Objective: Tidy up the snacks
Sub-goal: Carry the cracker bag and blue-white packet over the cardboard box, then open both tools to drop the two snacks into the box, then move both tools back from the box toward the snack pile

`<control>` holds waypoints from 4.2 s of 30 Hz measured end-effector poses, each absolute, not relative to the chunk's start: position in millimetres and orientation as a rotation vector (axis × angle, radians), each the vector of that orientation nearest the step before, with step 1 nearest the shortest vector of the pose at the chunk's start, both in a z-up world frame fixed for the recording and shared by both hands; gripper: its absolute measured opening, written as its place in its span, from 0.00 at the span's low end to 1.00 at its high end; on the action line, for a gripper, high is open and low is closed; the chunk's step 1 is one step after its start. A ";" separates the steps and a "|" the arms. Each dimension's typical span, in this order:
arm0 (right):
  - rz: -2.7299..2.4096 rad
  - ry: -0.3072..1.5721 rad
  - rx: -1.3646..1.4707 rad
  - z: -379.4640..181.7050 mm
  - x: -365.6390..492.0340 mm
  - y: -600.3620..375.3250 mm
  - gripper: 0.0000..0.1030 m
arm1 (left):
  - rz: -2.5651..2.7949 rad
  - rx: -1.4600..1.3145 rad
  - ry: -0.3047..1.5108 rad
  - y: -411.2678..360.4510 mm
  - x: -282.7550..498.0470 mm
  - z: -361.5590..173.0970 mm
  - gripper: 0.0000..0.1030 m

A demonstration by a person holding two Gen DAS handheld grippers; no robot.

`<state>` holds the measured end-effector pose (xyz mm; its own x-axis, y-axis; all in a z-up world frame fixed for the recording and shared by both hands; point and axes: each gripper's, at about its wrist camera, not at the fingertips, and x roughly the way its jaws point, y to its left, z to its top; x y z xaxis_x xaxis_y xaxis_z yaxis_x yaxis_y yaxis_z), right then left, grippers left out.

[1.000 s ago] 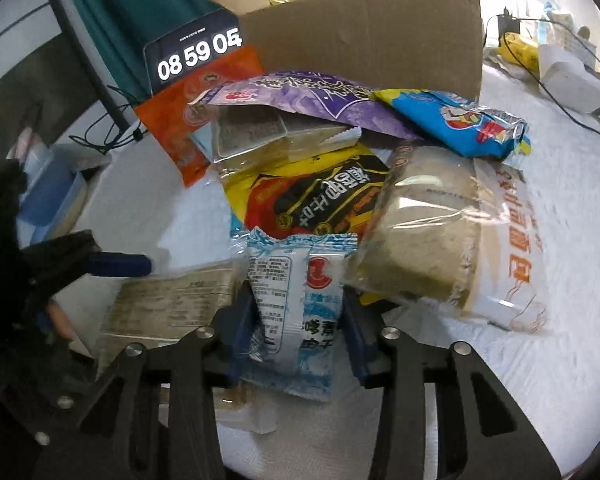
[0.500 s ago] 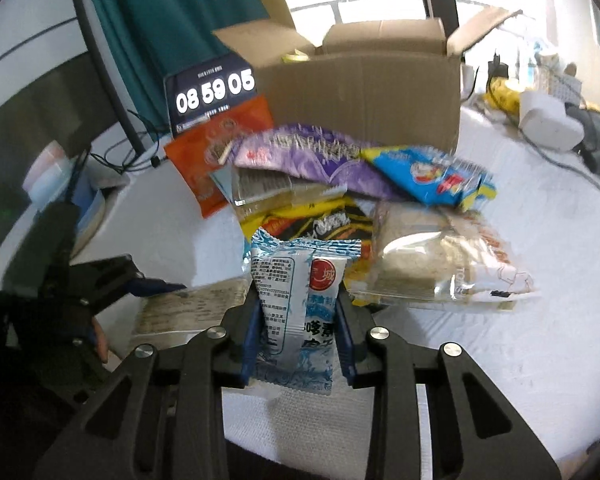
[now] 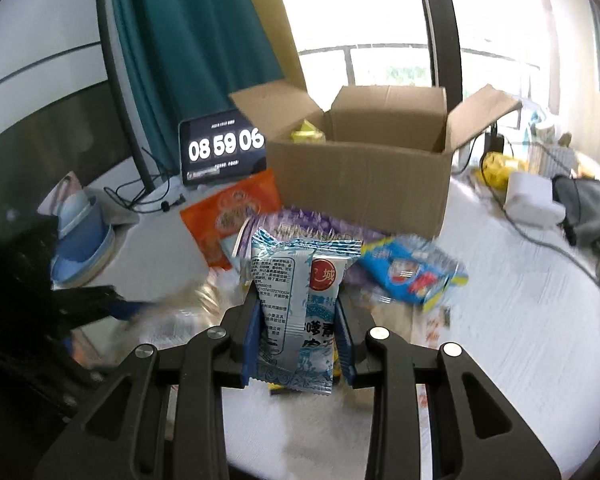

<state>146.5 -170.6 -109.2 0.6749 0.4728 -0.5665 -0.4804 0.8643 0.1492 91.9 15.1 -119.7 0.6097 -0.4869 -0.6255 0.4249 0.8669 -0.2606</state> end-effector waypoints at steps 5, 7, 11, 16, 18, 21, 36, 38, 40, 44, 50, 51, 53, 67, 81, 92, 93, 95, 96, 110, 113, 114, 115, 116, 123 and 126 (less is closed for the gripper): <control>0.526 0.584 -0.030 -88.9 160.0 -174.2 0.33 | -0.378 -0.085 0.665 21.8 101.2 -98.0 0.80; 0.524 0.571 -0.034 -83.5 165.4 -176.3 0.33 | -0.370 -0.114 0.647 20.5 107.4 -94.0 0.80; 0.524 0.551 -0.039 -73.4 180.5 -178.8 0.33 | -0.336 -0.121 0.619 25.0 116.4 -82.7 0.80; 0.528 0.523 -0.046 -61.8 199.0 -180.7 0.33 | -0.312 -0.128 0.601 25.1 130.6 -71.7 0.80; 0.526 0.511 -0.046 -57.8 207.3 -182.4 0.33 | -0.294 -0.132 0.582 26.4 141.4 -67.6 0.80; 0.518 0.494 -0.050 -52.1 220.6 -185.0 0.33 | -0.285 -0.140 0.560 28.0 159.3 -57.0 0.80; 0.479 0.389 -0.095 -20.2 289.3 -188.8 0.33 | -0.231 -0.130 0.413 9.5 244.5 -8.0 0.80; 0.473 0.378 -0.105 -18.2 300.3 -186.2 0.33 | -0.208 -0.119 0.393 5.6 257.4 -2.1 0.80; 0.471 0.370 -0.107 -16.4 309.4 -183.9 0.33 | -0.204 -0.117 0.386 3.9 268.0 0.4 0.80; 0.491 0.371 -0.073 -12.1 328.8 -182.1 0.33 | -0.187 -0.083 0.376 -2.7 293.6 4.6 0.80; 0.469 0.380 -0.034 -12.4 358.5 -181.8 0.33 | -0.170 -0.063 0.386 -4.5 327.8 0.1 0.80; 0.463 0.379 -0.030 -13.2 362.5 -182.5 0.33 | -0.167 -0.061 0.386 -4.4 331.7 -1.9 0.80; 0.450 0.379 -0.022 -13.8 371.0 -183.2 0.33 | -0.155 -0.052 0.385 -5.4 342.8 -7.8 0.80; 0.275 0.438 0.019 -36.0 443.1 -177.6 0.33 | -0.068 -0.034 0.460 -7.9 408.5 -27.0 0.91; 0.269 0.444 0.015 -28.6 432.5 -169.8 0.60 | -0.128 -0.102 0.459 8.4 383.3 -9.1 0.92; 0.316 0.404 -0.026 -8.0 362.9 -169.0 0.60 | -0.150 -0.064 0.391 14.7 312.6 13.5 0.92; 0.319 0.400 -0.028 -5.8 357.5 -168.5 0.60 | -0.157 -0.069 0.391 16.9 307.1 14.4 0.92; 0.329 0.391 -0.035 -2.1 344.1 -168.1 0.60 | -0.156 -0.070 0.387 21.3 293.7 16.4 0.92; 0.333 0.387 -0.039 -0.4 338.1 -167.6 0.60 | -0.155 -0.071 0.386 21.8 289.3 16.0 0.92; 0.372 0.384 -0.108 -6.9 266.5 -173.3 0.60 | -0.178 -0.044 0.433 20.3 209.1 -17.9 0.92; 0.365 0.409 -0.101 -15.9 256.6 -179.2 0.60 | -0.179 -0.059 0.446 24.0 196.3 -27.1 0.92; 0.360 0.422 -0.096 -20.4 253.1 -182.2 0.60 | -0.178 -0.062 0.447 25.5 191.4 -30.1 0.92; 0.358 0.431 -0.091 -23.4 249.9 -183.8 0.60 | -0.177 -0.063 0.447 26.3 187.1 -33.2 0.92; 0.357 0.440 -0.085 -26.8 246.9 -186.1 0.60 | -0.176 -0.061 0.451 28.1 181.9 -37.3 0.92; 0.356 0.503 -0.036 -54.1 227.0 -200.4 0.60 | -0.135 -0.068 0.520 46.2 161.0 -68.6 0.92; 0.349 0.539 -0.020 -68.4 223.0 -206.3 0.60 | -0.114 -0.075 0.557 54.8 158.1 -84.6 0.92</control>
